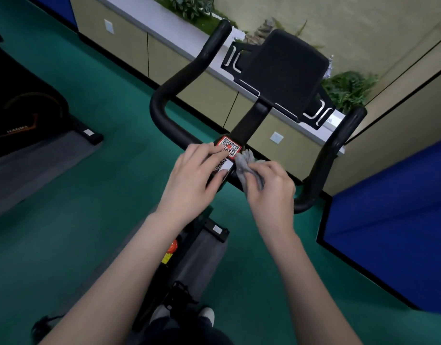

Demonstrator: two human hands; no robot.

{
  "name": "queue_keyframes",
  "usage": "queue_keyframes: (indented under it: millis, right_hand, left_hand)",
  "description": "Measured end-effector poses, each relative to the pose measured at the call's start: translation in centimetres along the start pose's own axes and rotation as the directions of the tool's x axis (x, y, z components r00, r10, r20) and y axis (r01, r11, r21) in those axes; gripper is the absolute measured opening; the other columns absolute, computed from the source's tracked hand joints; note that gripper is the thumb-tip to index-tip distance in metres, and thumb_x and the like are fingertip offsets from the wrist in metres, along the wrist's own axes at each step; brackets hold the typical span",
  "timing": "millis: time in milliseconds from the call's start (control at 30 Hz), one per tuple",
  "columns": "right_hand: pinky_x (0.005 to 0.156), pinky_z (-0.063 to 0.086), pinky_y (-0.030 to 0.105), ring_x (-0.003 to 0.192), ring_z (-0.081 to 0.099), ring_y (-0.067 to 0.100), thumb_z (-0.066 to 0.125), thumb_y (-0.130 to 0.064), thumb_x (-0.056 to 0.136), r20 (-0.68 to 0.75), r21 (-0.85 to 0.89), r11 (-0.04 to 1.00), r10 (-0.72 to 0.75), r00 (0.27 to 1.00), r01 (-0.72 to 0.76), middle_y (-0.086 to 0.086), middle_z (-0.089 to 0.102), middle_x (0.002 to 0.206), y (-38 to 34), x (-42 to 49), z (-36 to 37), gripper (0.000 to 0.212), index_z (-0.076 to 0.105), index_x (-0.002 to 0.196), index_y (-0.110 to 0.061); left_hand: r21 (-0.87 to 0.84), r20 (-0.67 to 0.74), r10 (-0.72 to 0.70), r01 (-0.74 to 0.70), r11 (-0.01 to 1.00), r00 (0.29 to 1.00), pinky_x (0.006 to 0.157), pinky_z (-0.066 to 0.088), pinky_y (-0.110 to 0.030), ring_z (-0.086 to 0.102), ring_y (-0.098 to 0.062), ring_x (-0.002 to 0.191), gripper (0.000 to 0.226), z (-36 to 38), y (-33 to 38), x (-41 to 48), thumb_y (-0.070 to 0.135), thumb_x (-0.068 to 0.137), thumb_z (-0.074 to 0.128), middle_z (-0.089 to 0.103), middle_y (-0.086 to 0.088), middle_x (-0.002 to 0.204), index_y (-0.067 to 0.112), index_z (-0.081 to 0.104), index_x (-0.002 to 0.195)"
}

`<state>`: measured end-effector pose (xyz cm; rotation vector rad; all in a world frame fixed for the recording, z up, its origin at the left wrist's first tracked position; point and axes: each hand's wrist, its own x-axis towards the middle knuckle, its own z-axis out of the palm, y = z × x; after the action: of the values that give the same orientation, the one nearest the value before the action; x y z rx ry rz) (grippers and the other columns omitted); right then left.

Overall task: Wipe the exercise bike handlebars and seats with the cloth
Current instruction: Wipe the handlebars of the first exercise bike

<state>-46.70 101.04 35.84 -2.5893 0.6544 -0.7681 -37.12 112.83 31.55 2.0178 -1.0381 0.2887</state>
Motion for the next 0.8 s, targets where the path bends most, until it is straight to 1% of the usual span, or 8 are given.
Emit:
queue_keyframes:
  millis: [100,233,367,433,500,600,700,800]
  right_hand:
    - [0.076,0.052,0.033,0.077,0.063,0.023,0.066,-0.005,0.084,-0.004,-0.059,0.998,0.038,0.999,-0.038,0.008,0.066,0.091,1.3,-0.3,-1.4,0.016,0.074,0.099,-0.005]
    - [0.07,0.039,0.018,0.076,0.06,0.019,0.066,-0.006,0.085,-0.017,-0.006,0.997,0.078,0.997,-0.078,0.011,0.068,0.089,1.0,1.0,-1.4,0.018,0.074,0.1,-0.007]
    - [0.082,0.042,0.027,0.089,0.062,0.024,0.063,-0.01,0.088,0.086,-0.02,0.999,0.037,0.996,-0.035,0.009,0.067,0.103,-0.4,1.8,0.0,0.025,0.071,0.111,-0.013]
    - [0.081,0.044,0.027,0.088,0.063,0.025,0.062,-0.01,0.089,0.099,-0.054,0.998,0.032,0.995,-0.026,0.009,0.066,0.102,0.4,1.3,-0.4,0.023,0.072,0.11,-0.013]
    - [0.081,0.047,0.026,0.084,0.064,0.025,0.062,-0.007,0.088,0.048,-0.074,0.997,0.029,0.998,-0.025,0.01,0.066,0.099,1.2,0.5,-1.0,0.021,0.073,0.106,-0.01]
    - [0.075,0.041,0.012,0.074,0.058,0.015,0.068,-0.004,0.084,-0.129,0.004,0.998,0.056,0.99,-0.056,0.011,0.065,0.093,0.7,-1.1,-0.2,0.019,0.073,0.102,-0.004]
    - [0.073,0.044,0.017,0.079,0.055,0.009,0.069,-0.006,0.081,-0.26,0.09,0.995,0.053,0.964,-0.031,0.011,0.062,0.093,-1.0,-2.3,2.5,0.019,0.072,0.099,-0.002]
    - [0.073,0.042,0.015,0.084,0.054,0.011,0.061,-0.01,0.084,-0.325,0.156,0.987,0.079,0.942,-0.029,0.011,0.062,0.094,-2.0,-2.3,3.8,0.018,0.07,0.097,-0.001]
  left_hand:
    - [-0.045,-0.022,-0.008,0.007,0.999,1.0,0.094,0.045,-0.046,0.049,-0.022,0.119,0.037,0.2,-0.2,-0.1,0.028,0.091,0.052,0.058,0.0,0.122,0.01,0.061,0.122]
    - [-0.071,-0.033,-0.008,0.005,0.997,0.999,0.095,0.045,-0.046,0.048,-0.023,0.12,0.036,0.3,-0.1,-0.2,0.027,0.091,0.053,0.058,0.0,0.121,0.01,0.061,0.122]
    - [-0.029,-0.022,-0.006,0.006,1.0,1.0,0.095,0.039,-0.035,0.047,-0.02,0.121,0.038,0.2,-0.2,-0.3,0.029,0.092,0.051,0.058,0.001,0.123,0.012,0.061,0.124]
    - [-0.01,-0.021,-0.003,0.003,1.0,1.0,0.096,0.035,-0.032,0.047,-0.02,0.12,0.039,0.1,-0.1,-0.3,0.03,0.092,0.05,0.058,0.0,0.123,0.011,0.061,0.123]
    - [0.006,-0.022,0.003,-0.003,1.0,1.0,0.098,0.035,-0.035,0.047,-0.022,0.119,0.039,0.0,0.1,-0.2,0.029,0.091,0.049,0.059,-0.002,0.121,0.009,0.061,0.122]
    - [0.001,-0.014,0.042,-0.042,0.999,0.999,0.095,0.041,-0.04,0.048,-0.025,0.113,0.035,-0.1,0.1,0.2,0.024,0.09,0.053,0.057,-0.007,0.119,0.006,0.062,0.119]
    - [-0.034,0.007,0.096,-0.095,0.995,0.995,0.094,0.044,-0.044,0.049,-0.027,0.112,0.032,0.0,-0.5,0.7,0.017,0.09,0.058,0.057,-0.009,0.12,0.003,0.062,0.119]
    - [-0.075,0.005,0.109,-0.109,0.991,0.994,0.093,0.045,-0.043,0.049,-0.026,0.111,0.032,0.0,-0.8,0.7,0.018,0.092,0.058,0.057,-0.008,0.121,0.003,0.063,0.119]
